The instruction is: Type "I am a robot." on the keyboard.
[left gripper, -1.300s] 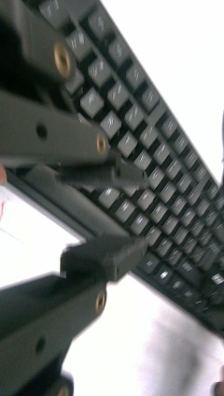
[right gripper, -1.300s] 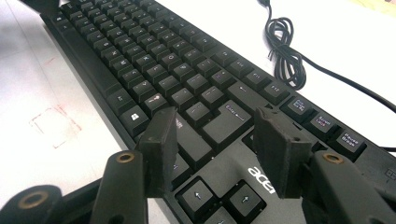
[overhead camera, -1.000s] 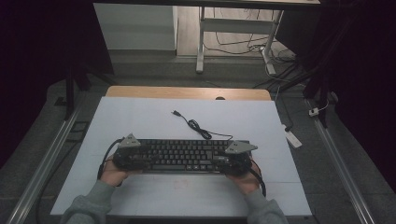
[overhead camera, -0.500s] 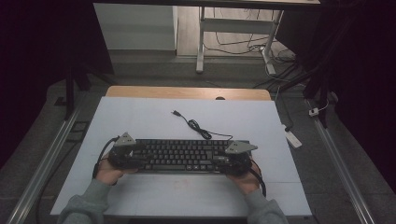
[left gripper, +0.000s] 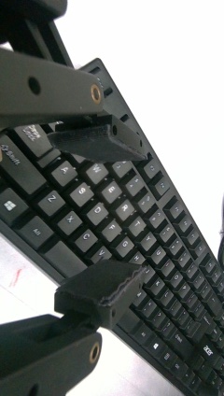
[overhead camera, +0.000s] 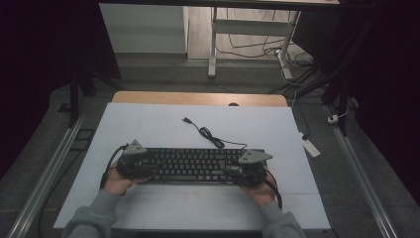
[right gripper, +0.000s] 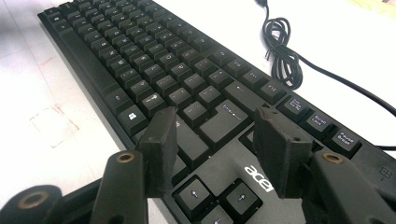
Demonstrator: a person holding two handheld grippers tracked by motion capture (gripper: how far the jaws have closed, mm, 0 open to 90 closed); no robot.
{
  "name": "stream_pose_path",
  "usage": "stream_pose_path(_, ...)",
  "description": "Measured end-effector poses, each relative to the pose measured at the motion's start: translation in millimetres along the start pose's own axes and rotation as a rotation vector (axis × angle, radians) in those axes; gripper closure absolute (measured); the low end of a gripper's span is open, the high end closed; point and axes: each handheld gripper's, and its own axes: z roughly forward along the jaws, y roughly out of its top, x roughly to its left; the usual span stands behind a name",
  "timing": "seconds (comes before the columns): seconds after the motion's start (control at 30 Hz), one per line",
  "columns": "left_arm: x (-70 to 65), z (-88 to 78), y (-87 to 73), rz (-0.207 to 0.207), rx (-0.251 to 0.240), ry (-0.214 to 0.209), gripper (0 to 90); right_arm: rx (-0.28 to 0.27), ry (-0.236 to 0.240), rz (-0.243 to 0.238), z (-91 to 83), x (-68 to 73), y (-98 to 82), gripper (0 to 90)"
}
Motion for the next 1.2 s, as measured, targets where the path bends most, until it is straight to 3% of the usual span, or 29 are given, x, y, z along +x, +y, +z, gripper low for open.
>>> stream_pose_path(0.17, -0.7, 5.1, 4.1, 0.0, 0.002, 0.013, 43.3, 0.007, -0.003, -0.001, 0.4, -0.2, -0.2, 50.0)
stream_pose_path(0.33, -2.1, 12.7, 5.6, 0.015, 0.022, 0.022, 52.6, 0.003, 0.0, 0.001, 0.6, 0.1, -0.4, 50.0)
stream_pose_path(0.73, -5.4, 32.7, 12.2, 0.047, 0.086, -0.004, 88.9, 0.01, 0.002, -0.001, 1.4, 0.5, -0.5, 50.0)
stream_pose_path(1.2, -6.4, 49.3, 14.1, 0.053, 0.131, 0.006, 89.1, 0.014, 0.001, 0.001, 2.3, 0.2, -1.4, 49.9)
